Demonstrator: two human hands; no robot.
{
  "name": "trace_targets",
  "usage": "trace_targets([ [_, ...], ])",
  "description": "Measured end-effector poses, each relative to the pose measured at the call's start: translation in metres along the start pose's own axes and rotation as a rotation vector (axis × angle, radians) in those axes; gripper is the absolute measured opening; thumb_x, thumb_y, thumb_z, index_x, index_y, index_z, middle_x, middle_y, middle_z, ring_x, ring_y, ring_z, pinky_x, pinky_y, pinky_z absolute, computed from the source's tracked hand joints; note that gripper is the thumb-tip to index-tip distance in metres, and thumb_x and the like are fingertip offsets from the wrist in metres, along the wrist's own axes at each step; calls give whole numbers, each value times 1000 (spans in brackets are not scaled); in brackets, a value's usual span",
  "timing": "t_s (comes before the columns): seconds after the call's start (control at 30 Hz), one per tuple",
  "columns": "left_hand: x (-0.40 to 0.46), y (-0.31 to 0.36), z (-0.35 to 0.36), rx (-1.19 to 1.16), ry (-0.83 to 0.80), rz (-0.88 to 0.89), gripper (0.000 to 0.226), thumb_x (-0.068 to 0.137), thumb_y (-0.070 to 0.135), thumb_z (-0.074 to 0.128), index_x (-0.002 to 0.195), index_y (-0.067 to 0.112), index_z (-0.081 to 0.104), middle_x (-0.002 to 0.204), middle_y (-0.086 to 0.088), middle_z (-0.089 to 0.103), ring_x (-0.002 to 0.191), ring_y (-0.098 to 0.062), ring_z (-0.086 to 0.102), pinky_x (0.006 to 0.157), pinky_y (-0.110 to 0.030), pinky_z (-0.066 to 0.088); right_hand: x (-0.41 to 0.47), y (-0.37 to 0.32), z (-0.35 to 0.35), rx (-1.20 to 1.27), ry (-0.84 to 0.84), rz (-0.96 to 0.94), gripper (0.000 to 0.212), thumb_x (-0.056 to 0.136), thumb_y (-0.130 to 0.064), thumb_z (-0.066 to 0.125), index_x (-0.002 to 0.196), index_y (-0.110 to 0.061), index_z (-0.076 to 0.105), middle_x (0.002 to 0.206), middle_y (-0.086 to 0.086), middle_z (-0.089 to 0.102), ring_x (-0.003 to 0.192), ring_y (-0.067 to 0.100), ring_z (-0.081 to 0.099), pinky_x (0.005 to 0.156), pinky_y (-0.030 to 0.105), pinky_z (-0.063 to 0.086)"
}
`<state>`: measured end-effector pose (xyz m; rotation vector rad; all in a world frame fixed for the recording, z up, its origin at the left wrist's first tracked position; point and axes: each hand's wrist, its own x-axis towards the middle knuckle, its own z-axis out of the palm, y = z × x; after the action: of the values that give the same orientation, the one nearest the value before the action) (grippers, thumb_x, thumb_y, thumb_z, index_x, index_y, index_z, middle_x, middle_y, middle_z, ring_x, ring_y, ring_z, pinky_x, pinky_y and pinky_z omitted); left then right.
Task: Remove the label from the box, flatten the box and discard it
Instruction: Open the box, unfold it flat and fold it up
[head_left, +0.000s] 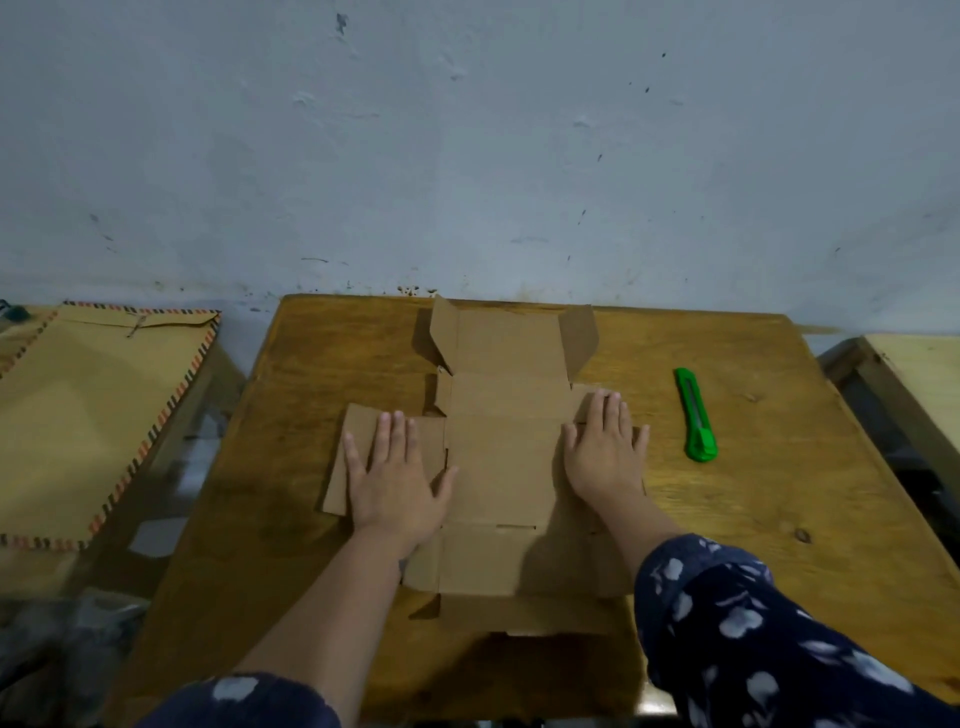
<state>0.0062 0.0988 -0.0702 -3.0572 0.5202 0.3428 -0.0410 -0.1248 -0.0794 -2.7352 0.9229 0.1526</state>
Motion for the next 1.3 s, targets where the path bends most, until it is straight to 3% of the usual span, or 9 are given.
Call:
trace_targets([
  [0.2, 5, -9, 21, -87, 69, -2, 86, 79, 71, -12, 147, 19, -17, 159, -2, -18, 145, -17, -21, 116, -55, -9, 33, -11, -7, 185, 179, 21, 57, 100, -36, 30, 151, -19, 13, 157, 9, 21, 147, 25, 11, 117, 50, 0],
  [0.27, 6, -9, 23, -86, 94, 2, 87, 78, 73, -11, 146, 19, -16, 159, -1, -16, 145, -17, -19, 116, -54, -8, 53, -19, -18, 343, 231, 34, 53, 99, -32, 37, 149, -24, 22, 149, 11, 39, 139, 27, 32, 115, 46, 18],
  [0.37, 7, -10, 25, -93, 112, 12, 92, 76, 78, -6, 147, 19, -12, 159, 1, -14, 146, -17, -18, 116, -54, -8, 75, -30, -38, 696, 203, 105, 52, 98, -24, 45, 147, -31, 27, 127, 10, 61, 102, 23, 62, 80, 35, 51],
  [0.47, 9, -9, 26, -105, 121, 0, 96, 75, 81, -5, 148, 18, -7, 159, 1, -11, 146, -16, -15, 117, -56, -3, 91, -31, -45, 805, 179, 167, 49, 98, -19, 48, 143, -32, 36, 131, 5, 59, 92, 13, 60, 56, 16, 46],
  [0.57, 13, -8, 24, -98, 102, -7, 99, 73, 81, -8, 149, 18, -10, 159, 1, -14, 146, -16, -19, 117, -56, -4, 92, -32, -47, 865, 203, 207, 48, 97, -15, 50, 141, -31, 41, 128, 5, 61, 102, 22, 63, 70, 28, 51],
  [0.8, 23, -5, 22, -81, 102, -21, 98, 74, 81, -6, 150, 19, -10, 160, 1, -14, 146, -16, -18, 116, -57, -4, 82, -26, -61, 998, 308, 122, 52, 96, -10, 50, 140, -36, 39, 137, -3, 54, 92, 0, 56, 64, 9, 47],
  [0.9, 23, -5, 22, -93, 104, -16, 97, 75, 81, -3, 150, 18, -10, 159, 1, -15, 145, -15, -18, 116, -57, -5, 72, -19, -65, 1029, 323, 127, 51, 95, -12, 51, 140, -34, 41, 121, 9, 64, 101, 25, 63, 81, 34, 55],
  [0.97, 23, -5, 22, -92, 98, -14, 97, 76, 80, -2, 150, 18, -10, 159, 1, -16, 145, -15, -19, 116, -56, -7, 65, -14, -66, 1035, 314, 153, 51, 94, -14, 53, 140, -34, 41, 110, 20, 67, 90, 34, 66, 76, 40, 55],
  [1.3, 23, -9, 9, -304, 81, -25, 101, 79, 82, 13, 147, 17, -24, 159, -1, -20, 145, -15, -18, 116, -56, -9, 29, 10, -62, 981, 268, 150, 57, 90, -16, 60, 142, -29, 40, 100, 8, 65, 85, 15, 62, 63, 15, 46],
])
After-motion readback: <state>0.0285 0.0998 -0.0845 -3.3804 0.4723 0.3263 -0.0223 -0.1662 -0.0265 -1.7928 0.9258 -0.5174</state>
